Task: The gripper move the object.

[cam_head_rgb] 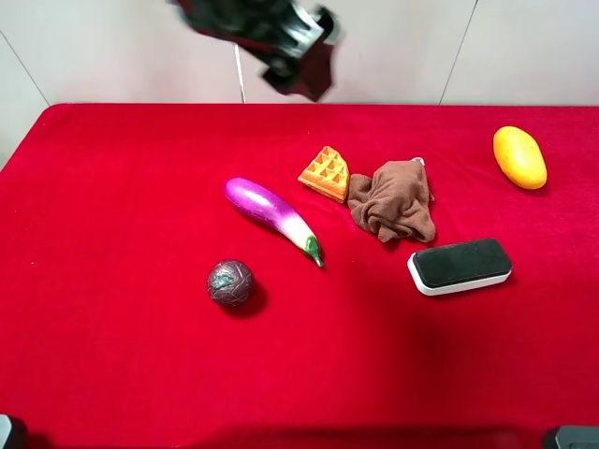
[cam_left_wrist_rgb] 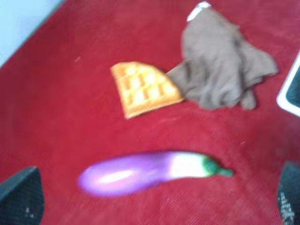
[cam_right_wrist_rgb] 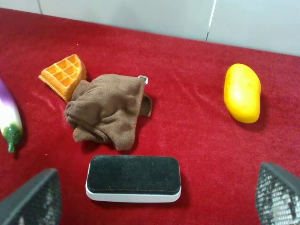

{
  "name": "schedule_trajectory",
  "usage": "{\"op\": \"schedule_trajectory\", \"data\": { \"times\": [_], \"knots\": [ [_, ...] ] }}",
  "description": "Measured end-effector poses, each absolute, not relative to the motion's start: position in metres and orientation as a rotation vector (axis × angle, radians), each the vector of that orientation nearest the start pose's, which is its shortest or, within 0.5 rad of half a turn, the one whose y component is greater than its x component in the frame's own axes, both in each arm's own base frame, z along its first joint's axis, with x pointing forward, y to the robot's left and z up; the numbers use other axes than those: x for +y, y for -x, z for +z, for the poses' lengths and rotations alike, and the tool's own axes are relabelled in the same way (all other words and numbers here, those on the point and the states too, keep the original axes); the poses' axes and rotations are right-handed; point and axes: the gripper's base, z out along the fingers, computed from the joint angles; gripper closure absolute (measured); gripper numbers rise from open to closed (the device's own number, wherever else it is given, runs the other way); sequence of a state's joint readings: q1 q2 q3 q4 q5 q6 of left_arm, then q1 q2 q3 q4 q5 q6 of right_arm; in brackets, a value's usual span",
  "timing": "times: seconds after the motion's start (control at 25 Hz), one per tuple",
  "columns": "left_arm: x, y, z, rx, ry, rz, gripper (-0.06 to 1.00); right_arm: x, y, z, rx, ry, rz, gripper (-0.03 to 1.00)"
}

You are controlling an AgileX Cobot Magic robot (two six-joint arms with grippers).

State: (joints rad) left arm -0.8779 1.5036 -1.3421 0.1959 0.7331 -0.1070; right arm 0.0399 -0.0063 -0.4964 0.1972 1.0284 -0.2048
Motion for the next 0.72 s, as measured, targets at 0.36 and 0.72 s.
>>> {"op": "schedule_trajectory", "data": {
  "times": [0.36,0.72],
  "knots": [
    [-0.177,-0.198,0.339,2.226,-0.827,-0.194,-0.05,0.015,0.006,0.28,1.981,0.249,0.129,0.34],
    [-0.125,-0.167,0.308,2.388,-0.757,-0.093,-0.05,0.015,0.006,0.28,1.981,0.249,0.129,0.34]
  ]
}}
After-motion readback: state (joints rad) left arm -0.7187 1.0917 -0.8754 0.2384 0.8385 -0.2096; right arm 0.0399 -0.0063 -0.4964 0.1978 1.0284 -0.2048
